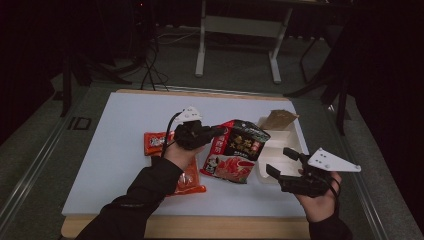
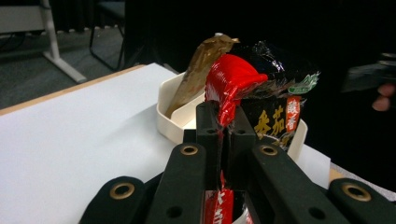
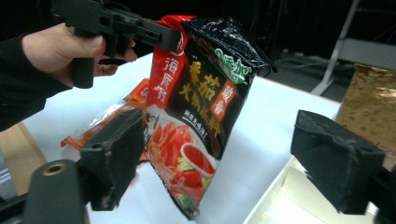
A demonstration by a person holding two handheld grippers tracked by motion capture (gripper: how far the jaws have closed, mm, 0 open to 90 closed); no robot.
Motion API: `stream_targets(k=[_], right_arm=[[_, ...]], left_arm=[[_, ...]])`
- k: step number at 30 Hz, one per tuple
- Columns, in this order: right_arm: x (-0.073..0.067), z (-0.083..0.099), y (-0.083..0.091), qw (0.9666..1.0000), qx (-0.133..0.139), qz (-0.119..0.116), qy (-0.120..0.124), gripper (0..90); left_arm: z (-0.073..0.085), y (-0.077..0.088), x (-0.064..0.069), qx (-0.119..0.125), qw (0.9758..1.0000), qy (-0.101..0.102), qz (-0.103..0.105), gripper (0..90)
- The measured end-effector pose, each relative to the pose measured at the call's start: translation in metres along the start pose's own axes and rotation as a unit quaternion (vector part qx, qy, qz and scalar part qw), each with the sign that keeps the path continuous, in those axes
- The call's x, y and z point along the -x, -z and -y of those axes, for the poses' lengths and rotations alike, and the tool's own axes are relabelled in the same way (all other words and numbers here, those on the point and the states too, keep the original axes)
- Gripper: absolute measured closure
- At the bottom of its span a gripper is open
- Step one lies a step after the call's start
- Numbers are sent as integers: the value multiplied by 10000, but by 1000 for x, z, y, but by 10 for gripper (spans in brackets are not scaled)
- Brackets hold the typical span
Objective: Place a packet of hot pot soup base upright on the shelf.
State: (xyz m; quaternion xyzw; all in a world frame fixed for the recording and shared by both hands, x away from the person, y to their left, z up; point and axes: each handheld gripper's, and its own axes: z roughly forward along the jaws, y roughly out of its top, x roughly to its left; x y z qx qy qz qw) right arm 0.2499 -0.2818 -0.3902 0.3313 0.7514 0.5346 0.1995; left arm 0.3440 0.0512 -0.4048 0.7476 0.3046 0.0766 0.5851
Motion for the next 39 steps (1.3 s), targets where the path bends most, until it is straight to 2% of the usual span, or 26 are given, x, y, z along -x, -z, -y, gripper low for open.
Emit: stream_targets(k=[1, 2, 6, 8, 9, 10, 11, 12, 16, 18, 20, 23, 26, 29, 31, 35, 38, 39], right_arm=[[3, -4, -6, 10000, -62, -2, -44, 191], [5, -5, -8, 10000, -53, 18, -64, 200], [8, -10, -19, 9999, -86, -12, -76, 234], [10, -12, -23, 9999, -43, -61, -142, 314], [10, -12, -25, 9998, -46, -94, -139, 326], [10, -12, -28, 9998, -112, -130, -118, 376], [10, -12, -28, 9998, -112, -130, -118, 376], [9, -11, -30, 9998, -35, -197, -99, 472], [11, -15, -31, 9990, -2, -402, -211, 629], [11, -17, -30, 9988, 77, -452, -193, 675], [10, -20, -30, 9987, 16, -478, -149, 719], [8, -24, -31, 9986, -60, -523, -50, 750], [9, -28, -31, 9982, -107, -590, -58, 768], [10, -31, -30, 9979, -112, -636, -100, 775], [8, -34, -29, 9979, -108, -638, -42, 777], [7, -39, -26, 9983, -54, -582, 42, 778], [7, -43, -23, 9983, -15, -583, 89, 778], [8, -44, -23, 9983, -2, -579, 102, 778]], left_arm=[[1, 1, 4, 84, 9997, 37, 210, 875], [1, 1, 5, 131, 9995, 67, 293, 874], [0, 1, 7, 191, 9983, 203, 508, 874], [0, 1, 8, 284, 9975, 213, 606, 874], [-1, 1, 9, 308, 9974, 220, 621, 874], [-2, 1, 10, 329, 9970, 238, 652, 874], [-2, 1, 10, 329, 9970, 238, 652, 874], [-2, 1, 12, 354, 9970, 185, 658, 874], [-3, 0, 15, 296, 9973, 127, 655, 873], [-2, 0, 16, 301, 9978, 29, 595, 873], [-1, 0, 12, 297, 9975, 100, 636, 872], [1, 2, 9, 297, 9971, 115, 690, 871], [3, 5, 11, 378, 9969, 12, 683, 867], [3, 6, 10, 366, 9964, 72, 764, 857], [1, 7, 9, 316, 9956, 128, 869, 849], [-1, 7, 9, 290, 9955, 123, 898, 808], [-2, 9, 9, 358, 9946, 105, 972, 731], [-2, 9, 9, 376, 9941, 101, 1011, 647]])
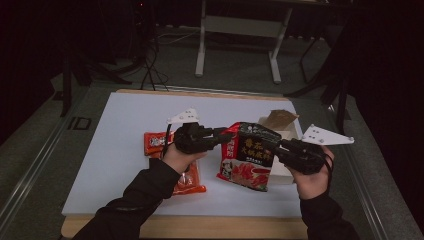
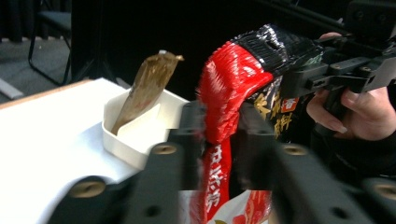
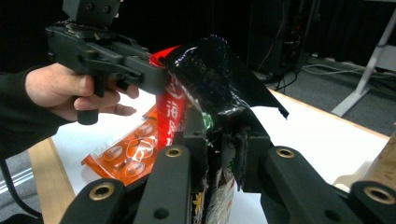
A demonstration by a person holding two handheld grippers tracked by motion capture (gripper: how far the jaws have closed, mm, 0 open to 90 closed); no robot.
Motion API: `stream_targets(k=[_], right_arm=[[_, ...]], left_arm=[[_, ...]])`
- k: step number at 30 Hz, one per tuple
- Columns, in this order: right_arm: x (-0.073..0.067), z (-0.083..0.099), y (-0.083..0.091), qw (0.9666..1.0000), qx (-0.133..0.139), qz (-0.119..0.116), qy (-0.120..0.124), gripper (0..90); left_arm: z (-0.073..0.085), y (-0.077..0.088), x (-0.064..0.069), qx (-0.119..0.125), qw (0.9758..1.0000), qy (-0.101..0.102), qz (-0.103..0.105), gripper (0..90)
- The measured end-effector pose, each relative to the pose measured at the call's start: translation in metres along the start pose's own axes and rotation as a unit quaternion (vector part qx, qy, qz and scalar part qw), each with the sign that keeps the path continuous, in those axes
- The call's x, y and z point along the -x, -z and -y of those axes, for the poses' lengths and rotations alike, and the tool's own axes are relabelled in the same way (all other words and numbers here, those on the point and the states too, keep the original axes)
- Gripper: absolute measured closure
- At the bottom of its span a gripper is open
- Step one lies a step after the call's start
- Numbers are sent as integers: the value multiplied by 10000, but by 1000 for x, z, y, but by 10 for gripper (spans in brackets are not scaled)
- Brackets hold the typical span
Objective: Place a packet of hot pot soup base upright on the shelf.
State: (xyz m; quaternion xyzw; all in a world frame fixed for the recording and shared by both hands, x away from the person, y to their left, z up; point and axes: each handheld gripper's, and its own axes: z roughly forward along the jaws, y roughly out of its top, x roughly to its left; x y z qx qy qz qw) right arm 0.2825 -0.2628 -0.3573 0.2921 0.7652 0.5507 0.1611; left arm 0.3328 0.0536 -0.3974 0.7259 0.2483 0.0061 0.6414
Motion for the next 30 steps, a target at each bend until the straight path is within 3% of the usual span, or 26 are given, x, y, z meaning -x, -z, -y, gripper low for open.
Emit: stream_targets(k=[2, 5, 8, 9, 10, 12, 14, 16, 19, 23, 27, 30], right_arm=[[1, -3, 2, 10000, 48, 41, 24, 778], [4, -7, 7, 9999, 161, 58, 4, 778], [6, -11, 9, 9998, 195, 106, 30, 778], [7, -13, 11, 9997, 224, 111, 40, 778], [9, -17, 13, 9995, 248, 158, 89, 777], [11, -20, 15, 9993, 295, 207, 80, 777], [13, -23, 18, 9989, 340, 282, 124, 776], [16, -26, 22, 9986, 400, 321, 148, 776], [24, -30, 26, 9981, 483, 373, 93, 776], [33, -34, 31, 9971, 541, 534, 63, 775], [40, -35, 34, 9961, 572, 659, 87, 774], [49, -34, 37, 9954, 605, 738, 18, 773]], left_arm=[[0, 2, 3, -14, 9999, -128, -95, 554], [0, 5, 4, 12, 9998, -118, -130, 419], [1, 9, 5, 7, 9998, -164, -76, 203], [2, 12, 6, 42, 9996, -194, -186, 203], [3, 14, 6, 59, 9994, -204, -257, 98], [6, 20, 6, 98, 9993, -187, -315, 31], [9, 27, 5, 178, 9991, -111, -366, 13], [13, 35, 5, 214, 9983, -138, -531, 13], [19, 47, 4, 187, 9979, -138, -600, 13], [27, 63, 5, 144, 9968, -266, -737, 14], [36, 76, 7, 116, 9952, -518, -819, 17], [45, 84, 6, 72, 9951, -557, -808, 18]])
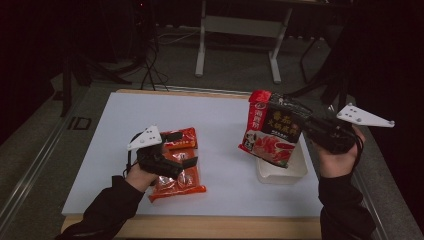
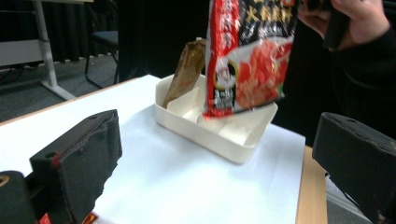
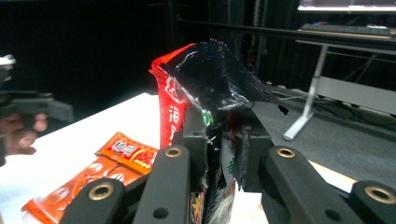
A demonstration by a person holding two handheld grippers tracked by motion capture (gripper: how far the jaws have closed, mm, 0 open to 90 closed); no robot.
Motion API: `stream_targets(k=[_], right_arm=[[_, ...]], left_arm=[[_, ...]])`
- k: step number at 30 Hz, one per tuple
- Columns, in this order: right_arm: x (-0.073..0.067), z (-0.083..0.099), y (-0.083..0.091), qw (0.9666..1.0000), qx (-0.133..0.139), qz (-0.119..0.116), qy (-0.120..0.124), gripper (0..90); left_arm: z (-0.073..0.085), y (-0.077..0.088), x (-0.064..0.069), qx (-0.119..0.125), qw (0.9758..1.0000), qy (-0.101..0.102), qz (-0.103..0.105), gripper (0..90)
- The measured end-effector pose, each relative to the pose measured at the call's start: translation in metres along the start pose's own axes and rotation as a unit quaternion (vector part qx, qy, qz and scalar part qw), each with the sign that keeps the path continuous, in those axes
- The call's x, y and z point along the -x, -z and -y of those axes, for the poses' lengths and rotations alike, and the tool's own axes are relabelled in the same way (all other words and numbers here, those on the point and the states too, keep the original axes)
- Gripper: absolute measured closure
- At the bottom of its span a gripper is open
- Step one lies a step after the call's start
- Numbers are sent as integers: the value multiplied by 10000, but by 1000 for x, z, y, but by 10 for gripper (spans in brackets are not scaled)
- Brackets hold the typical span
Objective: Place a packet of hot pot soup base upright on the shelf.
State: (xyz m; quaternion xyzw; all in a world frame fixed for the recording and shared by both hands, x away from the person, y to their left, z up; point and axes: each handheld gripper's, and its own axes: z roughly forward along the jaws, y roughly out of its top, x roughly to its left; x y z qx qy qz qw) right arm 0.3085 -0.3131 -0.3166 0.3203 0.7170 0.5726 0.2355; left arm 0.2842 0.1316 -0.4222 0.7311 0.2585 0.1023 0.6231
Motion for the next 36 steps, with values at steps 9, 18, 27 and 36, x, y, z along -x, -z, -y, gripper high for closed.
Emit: stream_targets(k=[9, 18, 27, 36], right_arm=[[23, 5, 3, 9997, 52, 231, -103, 772], [50, 14, 1, 9985, 2, 525, -119, 772], [69, 26, -5, 9977, 20, 679, -64, 770], [81, 32, -23, 9970, -89, 761, 107, 771]], left_arm=[[31, 18, 2, -393, 9992, -68, -106, 18], [56, 38, -2, -388, 9988, -73, -297, 18], [82, 57, -10, -407, 9969, 114, -668, 18], [87, 62, -12, -313, 9959, 192, -823, 18]])
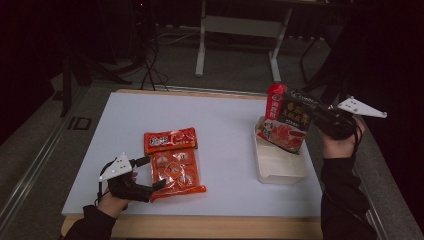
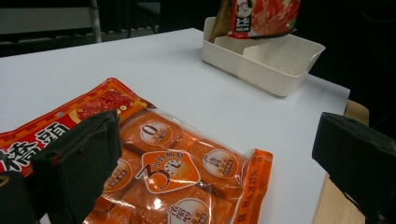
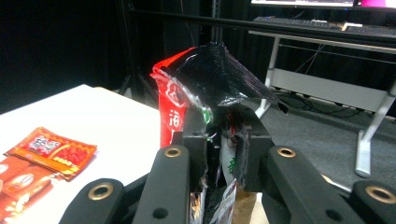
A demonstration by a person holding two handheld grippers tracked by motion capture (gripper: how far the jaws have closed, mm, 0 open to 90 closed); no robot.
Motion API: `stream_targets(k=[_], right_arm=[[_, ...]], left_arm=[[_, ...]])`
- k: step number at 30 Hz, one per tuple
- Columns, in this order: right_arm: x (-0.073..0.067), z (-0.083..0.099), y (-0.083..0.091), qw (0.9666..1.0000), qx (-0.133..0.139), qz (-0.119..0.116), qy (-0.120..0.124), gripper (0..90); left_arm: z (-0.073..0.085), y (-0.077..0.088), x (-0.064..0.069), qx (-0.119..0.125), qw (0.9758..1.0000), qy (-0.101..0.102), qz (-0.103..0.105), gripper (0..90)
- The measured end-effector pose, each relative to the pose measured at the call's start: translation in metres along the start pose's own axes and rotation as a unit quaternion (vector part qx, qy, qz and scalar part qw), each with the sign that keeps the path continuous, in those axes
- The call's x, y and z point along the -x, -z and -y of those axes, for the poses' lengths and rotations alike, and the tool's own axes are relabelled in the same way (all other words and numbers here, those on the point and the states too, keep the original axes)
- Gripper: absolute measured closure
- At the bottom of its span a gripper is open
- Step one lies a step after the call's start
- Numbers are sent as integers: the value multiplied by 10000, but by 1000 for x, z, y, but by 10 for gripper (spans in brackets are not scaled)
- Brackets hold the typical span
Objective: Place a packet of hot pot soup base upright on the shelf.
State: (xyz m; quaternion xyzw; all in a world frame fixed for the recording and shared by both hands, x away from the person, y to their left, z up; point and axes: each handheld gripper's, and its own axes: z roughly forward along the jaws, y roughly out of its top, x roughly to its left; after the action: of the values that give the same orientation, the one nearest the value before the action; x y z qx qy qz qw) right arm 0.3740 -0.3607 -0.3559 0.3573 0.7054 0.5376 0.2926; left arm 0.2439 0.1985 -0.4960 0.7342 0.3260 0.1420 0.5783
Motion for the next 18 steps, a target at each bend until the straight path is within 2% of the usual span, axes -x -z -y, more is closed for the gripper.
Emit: stream_targets(k=[4, 7, 14, 18], right_arm=[[3, 5, -9, 9999, -6, 59, 146, 770], [5, 8, -17, 9995, 32, -5, 316, 770], [10, 20, -32, 9992, -15, -383, 140, 768], [14, 22, -33, 9989, 10, -443, 182, 767]], left_arm=[[1, -2, 0, 2, 10000, 64, 55, 18], [2, -3, -1, -6, 9999, 110, 102, 18], [5, -4, -3, -38, 9997, 193, 115, 18], [6, -5, -5, -46, 9997, 223, 106, 18]])
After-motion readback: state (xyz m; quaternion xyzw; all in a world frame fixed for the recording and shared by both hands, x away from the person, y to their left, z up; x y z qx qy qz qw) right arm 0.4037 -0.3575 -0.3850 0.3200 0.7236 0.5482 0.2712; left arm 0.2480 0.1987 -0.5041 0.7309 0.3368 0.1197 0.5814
